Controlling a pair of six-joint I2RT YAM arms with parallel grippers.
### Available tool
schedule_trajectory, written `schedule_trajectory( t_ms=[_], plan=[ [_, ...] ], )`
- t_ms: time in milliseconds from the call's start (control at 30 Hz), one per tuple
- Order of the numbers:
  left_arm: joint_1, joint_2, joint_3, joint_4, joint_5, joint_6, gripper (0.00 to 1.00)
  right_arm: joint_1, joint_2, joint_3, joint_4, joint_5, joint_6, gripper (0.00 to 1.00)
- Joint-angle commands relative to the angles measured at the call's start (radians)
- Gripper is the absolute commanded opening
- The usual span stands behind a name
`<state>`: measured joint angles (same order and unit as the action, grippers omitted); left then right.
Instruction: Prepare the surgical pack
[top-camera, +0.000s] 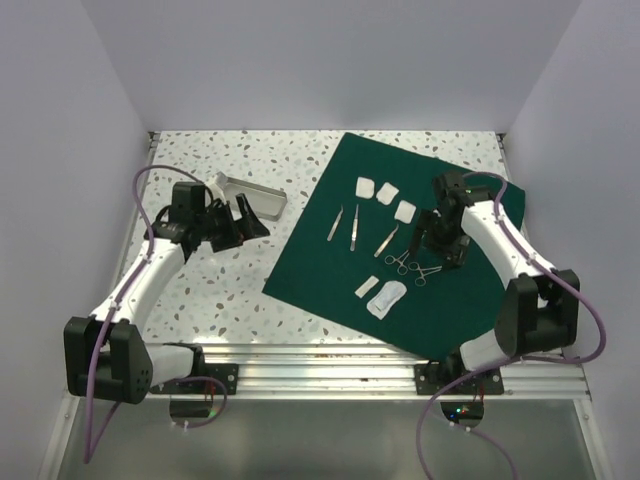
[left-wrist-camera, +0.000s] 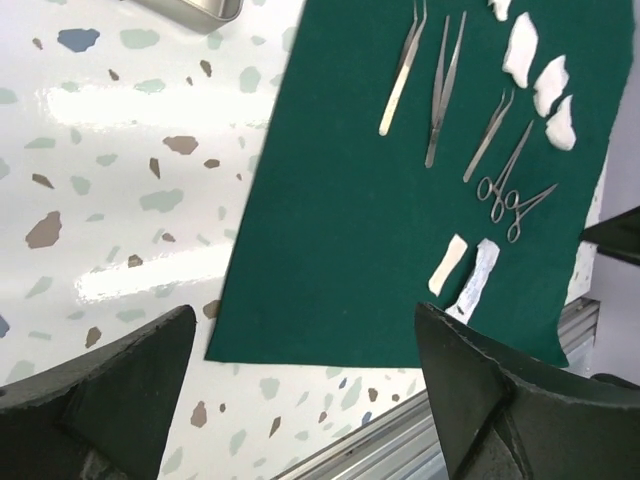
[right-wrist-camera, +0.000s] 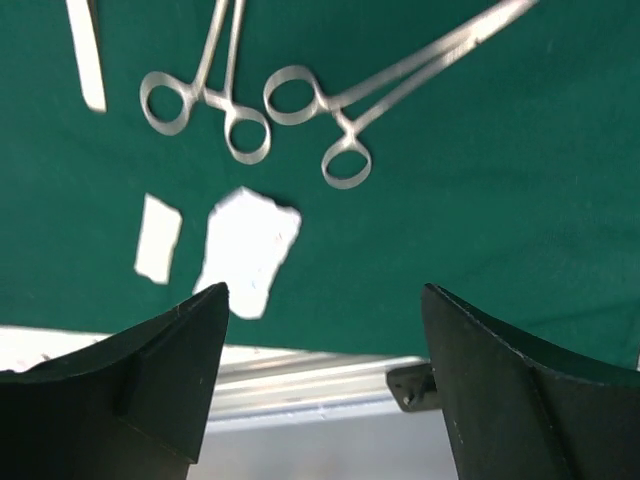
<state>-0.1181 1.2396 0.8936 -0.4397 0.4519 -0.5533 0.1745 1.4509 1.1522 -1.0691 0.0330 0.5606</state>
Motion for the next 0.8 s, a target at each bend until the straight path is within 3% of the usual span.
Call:
schedule_trajectory(
  t_ms=[0, 267, 500, 767],
  plan=[
    [0.003, 0.004, 0.048, -0.116, -0.033, 0.102, 0.93, -0.032, 0.083, 0.086, 0.040, 0.038, 0.030, 0.79],
    [0.000, 0.052, 0.090, -0.142, -0.051, 0.157, 0.87, -0.049, 0.204, 0.127, 0.097, -0.061, 0.076, 0.74],
    [-0.011, 0.100, 0.148, -0.185, -0.088, 0.231, 0.83, -0.049, 0.239, 0.129, 0.129, -0.083, 0.059, 0.73],
    [-0.009, 0.096, 0.113, -0.177, -0.076, 0.267, 0.82, -0.050, 0.241, 0.101, 0.130, -0.125, 0.047, 0.73]
  ],
)
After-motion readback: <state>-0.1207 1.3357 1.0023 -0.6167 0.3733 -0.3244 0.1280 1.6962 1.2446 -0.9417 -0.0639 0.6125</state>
